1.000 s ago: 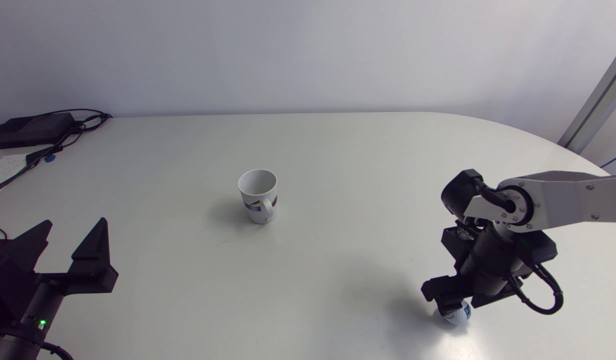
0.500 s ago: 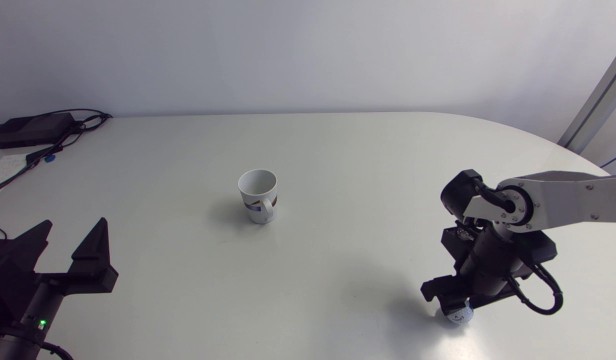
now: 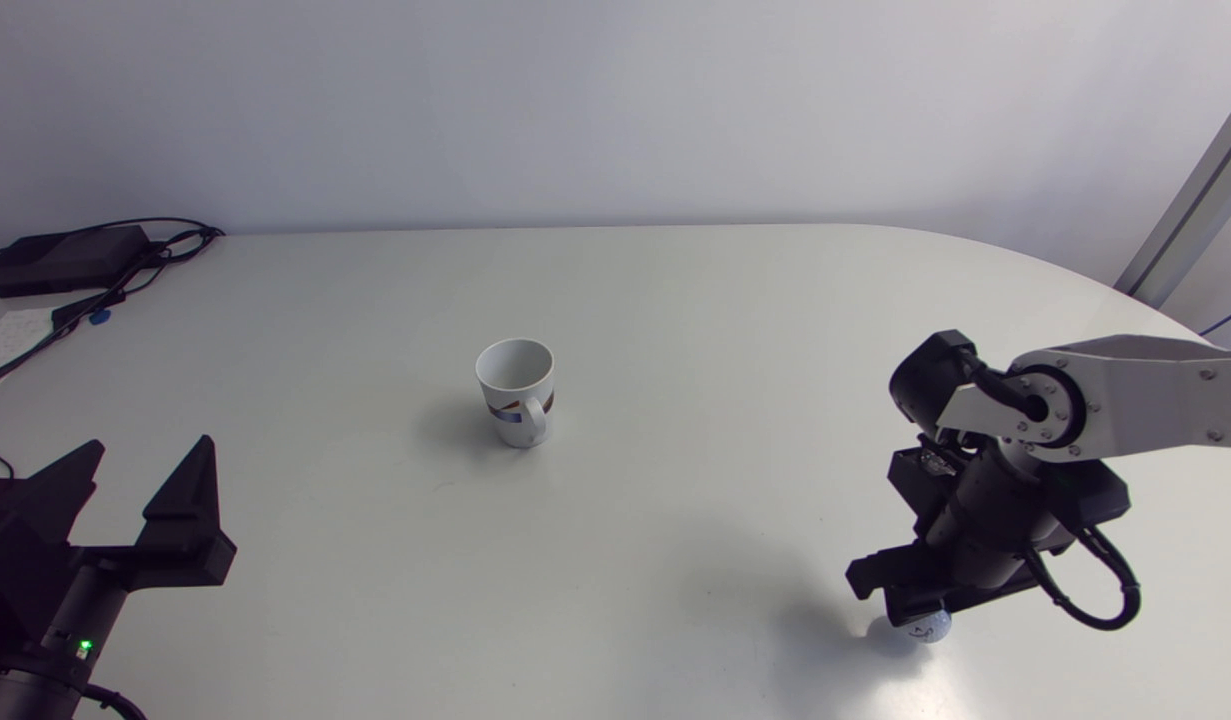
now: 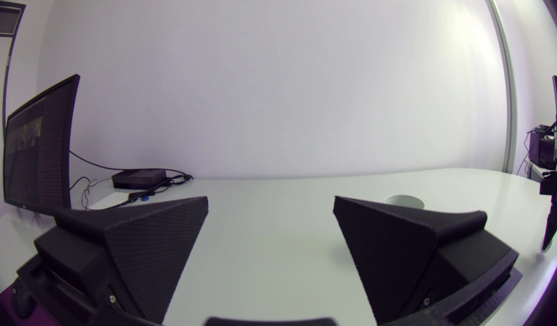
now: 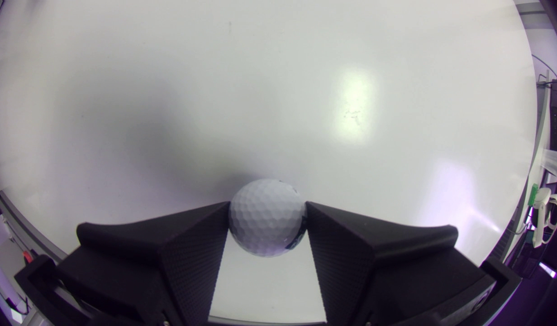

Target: Pick up the white golf ball from the table and place it into the cup.

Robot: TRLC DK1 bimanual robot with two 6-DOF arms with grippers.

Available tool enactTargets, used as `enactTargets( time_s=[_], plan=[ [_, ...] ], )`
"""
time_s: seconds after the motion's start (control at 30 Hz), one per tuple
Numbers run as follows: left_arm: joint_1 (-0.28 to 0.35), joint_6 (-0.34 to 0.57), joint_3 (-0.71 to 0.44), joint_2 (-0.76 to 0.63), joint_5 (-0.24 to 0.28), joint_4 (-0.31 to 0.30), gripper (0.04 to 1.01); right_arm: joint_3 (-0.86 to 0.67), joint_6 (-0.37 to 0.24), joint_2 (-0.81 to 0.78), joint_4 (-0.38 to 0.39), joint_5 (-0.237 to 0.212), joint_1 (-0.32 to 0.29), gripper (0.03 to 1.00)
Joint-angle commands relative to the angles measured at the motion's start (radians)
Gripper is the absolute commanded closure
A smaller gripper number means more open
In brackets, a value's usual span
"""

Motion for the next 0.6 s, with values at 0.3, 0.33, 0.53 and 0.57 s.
enactTargets(
  time_s=[0.3, 0.33, 0.53, 0.57],
  plan=[
    [-0.006, 0.008, -0.018, -0.016, 0.011, 0.001, 0.051, 0.286, -0.055, -0.138, -0.102, -0.029, -0.01, 0.682],
    [-0.006, 0.008, -0.018, -0.016, 0.011, 0.001, 0.051, 0.305, -0.063, -0.119, -0.096, -0.032, -0.013, 0.684],
    [-0.006, 0.008, -0.018, -0.016, 0.011, 0.001, 0.051, 0.38, -0.064, 0.009, 0.001, -0.032, 0.032, 0.684],
    [-0.006, 0.008, -0.018, -0.016, 0.011, 0.001, 0.051, 0.4, -0.063, 0.037, 0.016, -0.027, 0.049, 0.684]
  ],
)
